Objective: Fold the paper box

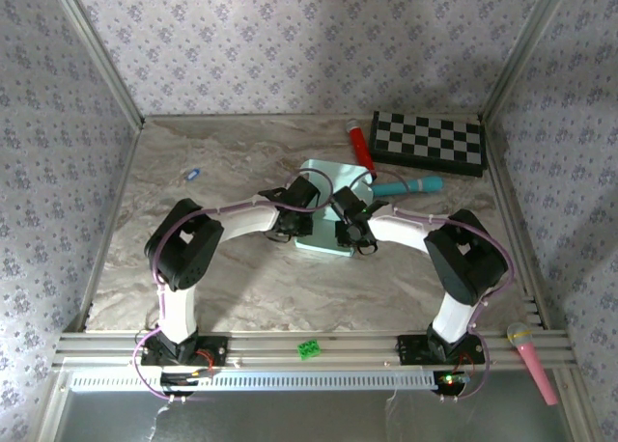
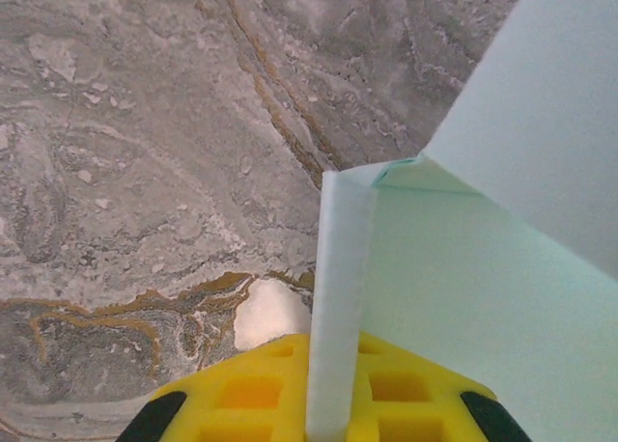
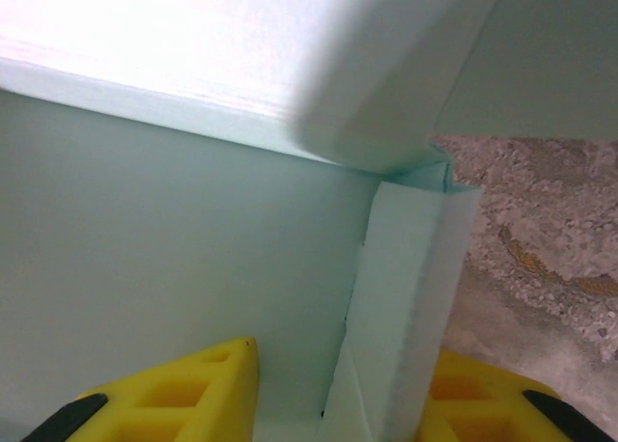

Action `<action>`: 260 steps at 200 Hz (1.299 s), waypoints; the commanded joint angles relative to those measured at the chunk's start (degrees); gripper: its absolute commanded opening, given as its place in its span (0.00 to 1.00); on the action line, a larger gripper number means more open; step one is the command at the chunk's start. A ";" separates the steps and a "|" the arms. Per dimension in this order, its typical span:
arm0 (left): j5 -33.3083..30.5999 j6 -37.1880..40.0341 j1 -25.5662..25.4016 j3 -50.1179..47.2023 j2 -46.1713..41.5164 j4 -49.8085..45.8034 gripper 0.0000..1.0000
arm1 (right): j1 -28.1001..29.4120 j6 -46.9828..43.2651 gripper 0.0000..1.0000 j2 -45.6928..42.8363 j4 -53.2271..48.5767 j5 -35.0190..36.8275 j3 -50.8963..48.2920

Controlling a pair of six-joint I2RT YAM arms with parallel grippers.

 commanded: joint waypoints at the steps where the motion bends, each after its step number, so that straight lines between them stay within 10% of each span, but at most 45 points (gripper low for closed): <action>1: -7.13 1.09 -0.97 2.25 2.50 -7.60 0.00 | 0.65 -0.80 0.37 1.52 -2.83 0.64 1.46; 260: 3.78 2.24 3.36 -1.88 -5.60 2.44 0.41 | 1.36 -1.45 0.35 3.26 -4.40 1.02 3.89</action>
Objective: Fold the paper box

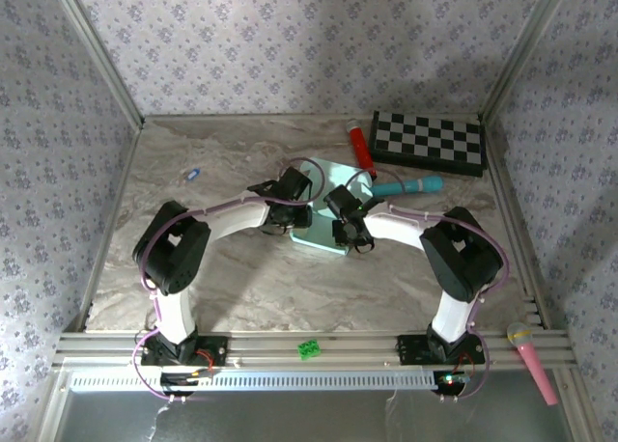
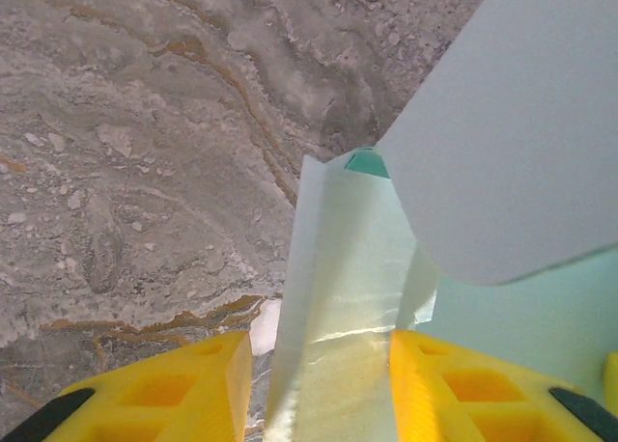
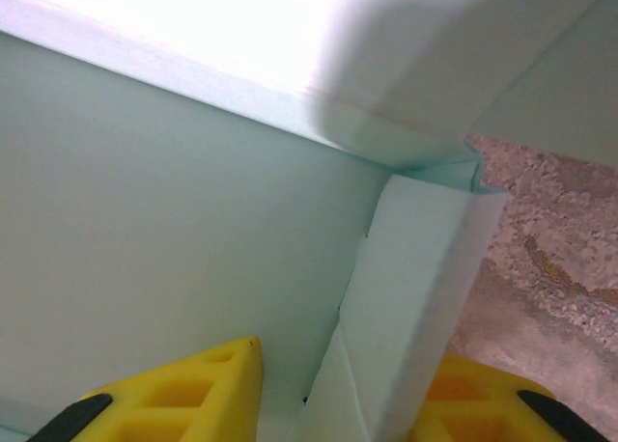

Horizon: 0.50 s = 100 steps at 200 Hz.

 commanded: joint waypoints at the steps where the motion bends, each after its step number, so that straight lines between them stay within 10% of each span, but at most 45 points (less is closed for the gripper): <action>1: 0.68 -0.06 0.71 -0.94 -1.36 0.63 0.41 | 0.71 -0.78 0.35 1.36 -2.30 0.88 1.23; 100: 4.00 -0.48 2.63 -3.44 0.08 5.80 0.40 | 1.28 -1.14 0.34 2.41 -2.89 1.05 1.68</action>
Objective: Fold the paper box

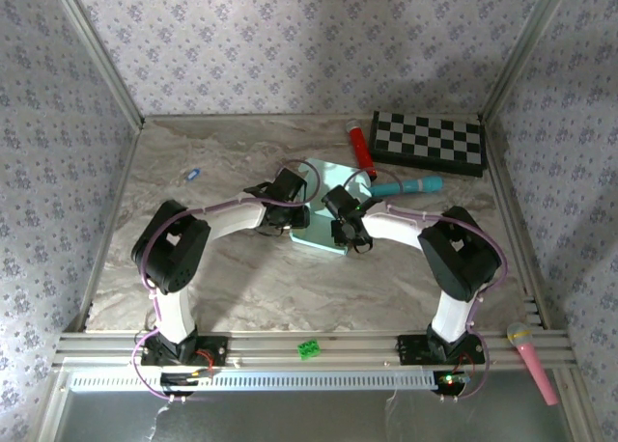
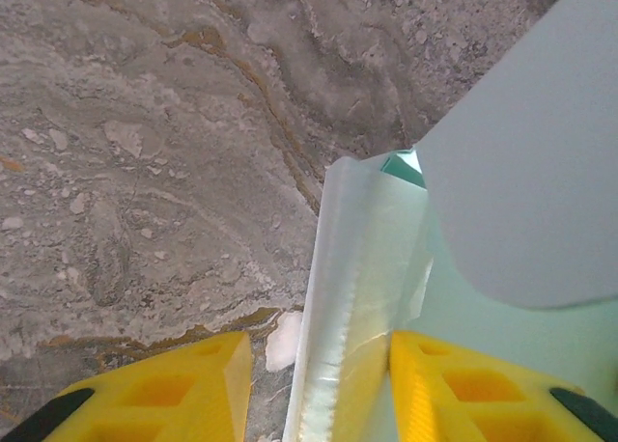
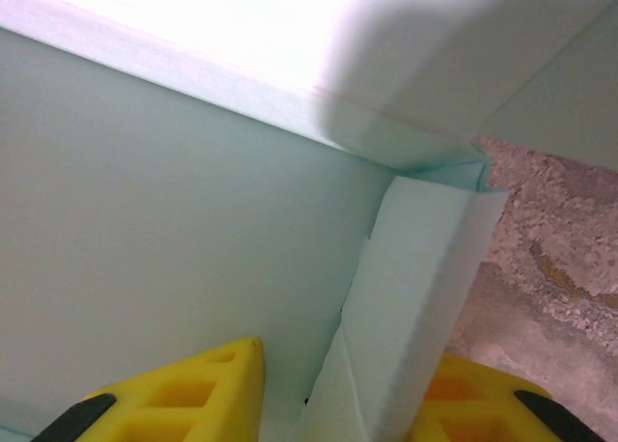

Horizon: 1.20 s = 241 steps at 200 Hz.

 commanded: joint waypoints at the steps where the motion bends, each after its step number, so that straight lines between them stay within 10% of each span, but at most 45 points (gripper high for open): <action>1: 1.54 -0.32 0.82 -0.77 0.08 1.94 0.40 | 0.69 -0.96 0.34 1.78 -2.54 0.19 0.99; 241: 1.65 -2.79 3.67 -2.81 0.62 7.82 0.45 | 1.27 -2.51 0.28 4.28 -5.79 1.26 3.33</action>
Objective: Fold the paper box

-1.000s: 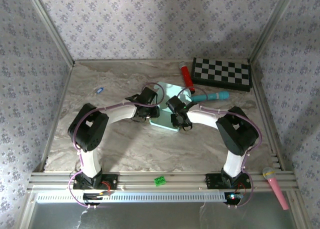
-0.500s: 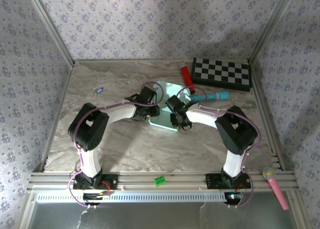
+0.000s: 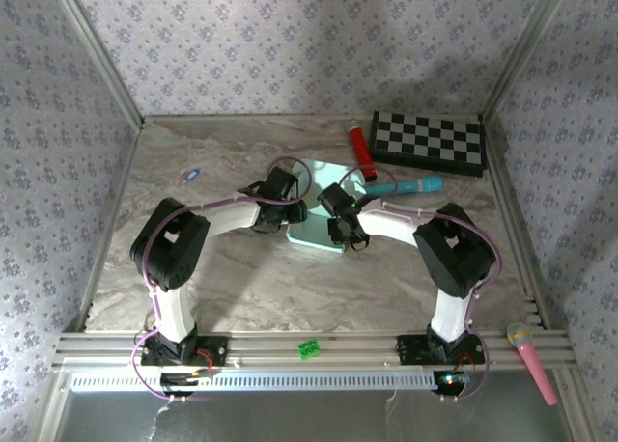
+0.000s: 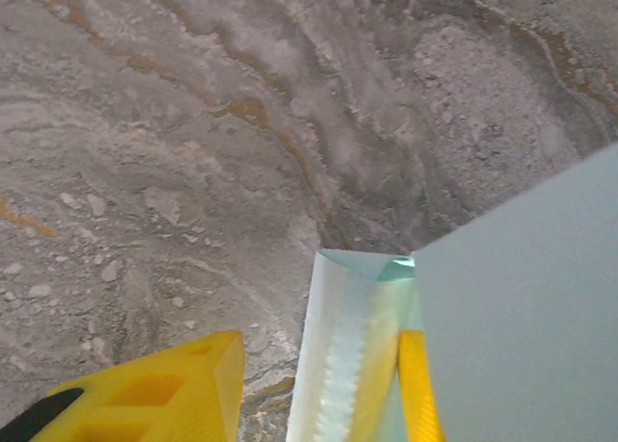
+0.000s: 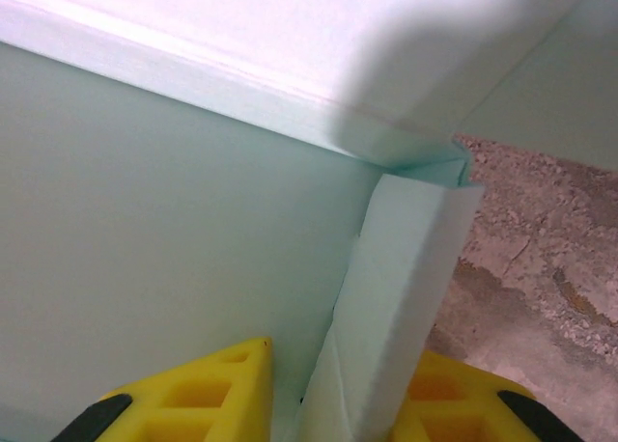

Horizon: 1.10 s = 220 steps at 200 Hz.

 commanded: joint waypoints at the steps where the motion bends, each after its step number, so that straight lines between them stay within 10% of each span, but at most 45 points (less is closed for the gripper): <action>1: -0.21 -0.36 0.57 -0.25 0.07 0.73 0.45 | 0.78 -1.50 0.28 2.19 -4.19 0.84 0.43; 220: 0.65 5.49 0.26 1.03 2.91 -6.20 0.27 | 0.95 -1.38 0.26 4.10 -5.56 0.81 1.97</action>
